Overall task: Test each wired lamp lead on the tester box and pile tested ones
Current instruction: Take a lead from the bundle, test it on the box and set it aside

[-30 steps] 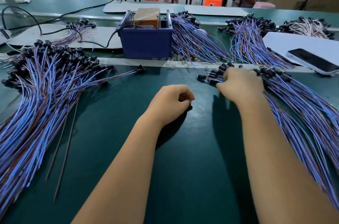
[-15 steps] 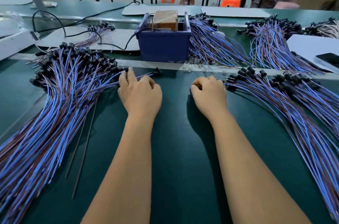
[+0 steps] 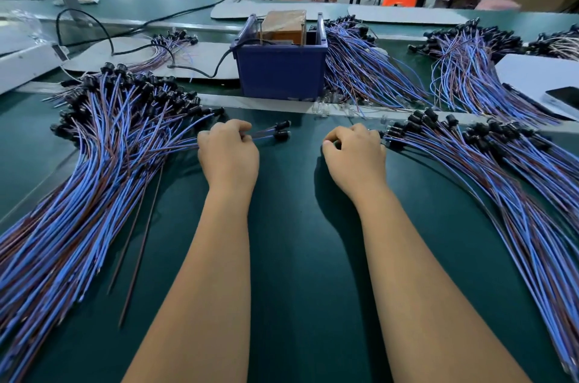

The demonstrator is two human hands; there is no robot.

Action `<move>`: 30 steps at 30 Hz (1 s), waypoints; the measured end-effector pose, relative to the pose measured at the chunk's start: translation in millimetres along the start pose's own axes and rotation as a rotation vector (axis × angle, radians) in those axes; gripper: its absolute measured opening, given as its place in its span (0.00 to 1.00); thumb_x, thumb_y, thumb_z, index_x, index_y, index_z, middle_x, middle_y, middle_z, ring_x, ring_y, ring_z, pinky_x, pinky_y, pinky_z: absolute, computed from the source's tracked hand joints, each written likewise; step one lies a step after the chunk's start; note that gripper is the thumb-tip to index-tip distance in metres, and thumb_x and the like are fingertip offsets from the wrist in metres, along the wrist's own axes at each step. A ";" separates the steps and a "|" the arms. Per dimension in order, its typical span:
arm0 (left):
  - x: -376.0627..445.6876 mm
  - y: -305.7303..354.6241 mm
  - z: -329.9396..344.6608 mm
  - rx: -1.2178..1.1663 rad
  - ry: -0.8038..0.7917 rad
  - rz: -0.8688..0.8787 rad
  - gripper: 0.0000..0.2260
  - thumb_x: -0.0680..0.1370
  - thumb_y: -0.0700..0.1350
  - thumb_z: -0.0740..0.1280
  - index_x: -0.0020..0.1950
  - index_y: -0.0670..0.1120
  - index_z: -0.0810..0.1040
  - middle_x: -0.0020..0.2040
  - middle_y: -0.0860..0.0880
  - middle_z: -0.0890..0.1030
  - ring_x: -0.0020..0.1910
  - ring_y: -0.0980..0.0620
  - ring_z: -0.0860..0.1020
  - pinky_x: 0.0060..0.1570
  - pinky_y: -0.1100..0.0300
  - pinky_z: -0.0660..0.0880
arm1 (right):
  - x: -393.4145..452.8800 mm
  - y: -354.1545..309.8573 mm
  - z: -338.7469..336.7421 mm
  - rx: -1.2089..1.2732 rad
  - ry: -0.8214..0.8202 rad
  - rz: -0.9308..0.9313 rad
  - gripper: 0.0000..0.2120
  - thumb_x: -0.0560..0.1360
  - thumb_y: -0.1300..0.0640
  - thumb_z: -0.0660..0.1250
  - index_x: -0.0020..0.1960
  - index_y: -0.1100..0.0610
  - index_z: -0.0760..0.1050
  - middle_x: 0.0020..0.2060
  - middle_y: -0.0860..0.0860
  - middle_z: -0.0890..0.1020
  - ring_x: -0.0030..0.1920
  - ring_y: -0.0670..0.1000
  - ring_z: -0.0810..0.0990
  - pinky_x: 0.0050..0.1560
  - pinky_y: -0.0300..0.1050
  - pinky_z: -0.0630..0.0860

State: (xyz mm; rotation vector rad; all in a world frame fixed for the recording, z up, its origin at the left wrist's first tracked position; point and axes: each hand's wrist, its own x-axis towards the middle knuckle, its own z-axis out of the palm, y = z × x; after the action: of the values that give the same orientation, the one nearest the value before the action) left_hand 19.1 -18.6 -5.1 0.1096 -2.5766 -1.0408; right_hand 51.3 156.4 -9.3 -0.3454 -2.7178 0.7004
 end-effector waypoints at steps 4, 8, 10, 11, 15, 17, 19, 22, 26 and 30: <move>-0.8 2.1 3.1 -0.019 0.144 0.045 0.10 0.81 0.40 0.63 0.55 0.47 0.83 0.62 0.46 0.76 0.65 0.44 0.67 0.51 0.68 0.59 | -0.2 -0.6 0.7 0.002 0.002 -0.003 0.11 0.79 0.54 0.58 0.54 0.52 0.78 0.53 0.51 0.76 0.58 0.56 0.67 0.52 0.47 0.59; -1.0 7.5 2.1 -0.249 0.252 0.097 0.08 0.80 0.38 0.65 0.53 0.45 0.83 0.58 0.50 0.78 0.60 0.51 0.71 0.57 0.69 0.65 | -2.4 -5.5 -1.4 0.240 0.062 -0.013 0.09 0.78 0.59 0.59 0.48 0.54 0.78 0.46 0.52 0.77 0.48 0.53 0.74 0.48 0.46 0.68; -0.1 15.3 -0.8 -0.604 0.187 0.046 0.08 0.79 0.37 0.65 0.50 0.47 0.83 0.48 0.53 0.81 0.48 0.58 0.77 0.53 0.64 0.73 | -2.7 -14.4 -5.1 0.720 0.023 0.082 0.11 0.79 0.62 0.59 0.44 0.54 0.77 0.39 0.53 0.79 0.36 0.50 0.76 0.37 0.45 0.73; -0.9 20.4 -2.3 -0.789 0.117 0.008 0.08 0.79 0.36 0.66 0.48 0.48 0.83 0.44 0.54 0.82 0.43 0.60 0.77 0.49 0.64 0.74 | -3.8 -20.4 -6.2 0.975 -0.048 0.142 0.12 0.81 0.62 0.58 0.44 0.55 0.77 0.36 0.53 0.80 0.31 0.49 0.76 0.32 0.43 0.74; -10.7 35.6 -1.5 -1.320 -0.357 -0.022 0.13 0.78 0.32 0.64 0.43 0.47 0.83 0.38 0.50 0.83 0.37 0.56 0.80 0.38 0.64 0.76 | -6.9 -31.5 -4.4 1.440 -0.464 0.215 0.19 0.84 0.51 0.52 0.52 0.62 0.76 0.37 0.56 0.83 0.34 0.51 0.81 0.36 0.41 0.79; -14.5 35.6 -1.7 -1.371 -0.604 0.052 0.14 0.78 0.35 0.63 0.42 0.49 0.85 0.39 0.51 0.84 0.35 0.56 0.80 0.35 0.63 0.77 | -4.9 -26.9 -6.7 1.489 -0.567 0.236 0.24 0.84 0.47 0.50 0.50 0.63 0.77 0.36 0.56 0.82 0.35 0.51 0.82 0.39 0.41 0.80; -14.2 32.2 -4.1 -1.416 -0.760 0.118 0.14 0.76 0.35 0.62 0.42 0.49 0.86 0.40 0.51 0.84 0.37 0.57 0.80 0.38 0.65 0.77 | -2.5 -22.1 -10.7 1.510 -0.587 0.281 0.25 0.84 0.46 0.49 0.47 0.61 0.77 0.35 0.54 0.83 0.34 0.49 0.82 0.39 0.41 0.81; -18.1 31.3 -9.2 -1.443 -0.988 0.157 0.06 0.72 0.35 0.72 0.42 0.45 0.86 0.40 0.48 0.84 0.41 0.54 0.82 0.46 0.61 0.79 | -2.2 -20.4 -12.6 1.485 -0.586 0.298 0.22 0.84 0.48 0.50 0.47 0.58 0.78 0.38 0.54 0.81 0.38 0.48 0.81 0.43 0.40 0.80; -26.7 32.2 -3.7 -1.106 -1.253 0.246 0.12 0.70 0.30 0.71 0.43 0.45 0.87 0.43 0.47 0.84 0.46 0.51 0.81 0.55 0.59 0.77 | -6.4 -20.2 -15.4 1.392 -0.712 0.271 0.18 0.84 0.51 0.53 0.56 0.62 0.76 0.47 0.61 0.81 0.47 0.55 0.82 0.48 0.42 0.79; -29.4 31.7 -0.6 -0.897 -1.417 0.224 0.15 0.73 0.31 0.65 0.50 0.46 0.86 0.49 0.46 0.85 0.54 0.50 0.81 0.63 0.59 0.73 | -5.6 -17.2 -11.1 1.474 -0.517 0.279 0.10 0.82 0.62 0.59 0.58 0.64 0.75 0.45 0.59 0.83 0.41 0.52 0.85 0.43 0.42 0.82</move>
State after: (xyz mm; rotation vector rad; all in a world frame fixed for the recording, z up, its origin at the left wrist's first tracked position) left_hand 48.7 10.0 8.3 -1.5871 -2.4869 -2.6515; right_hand 57.7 144.8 7.2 -0.1413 -1.7181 2.7725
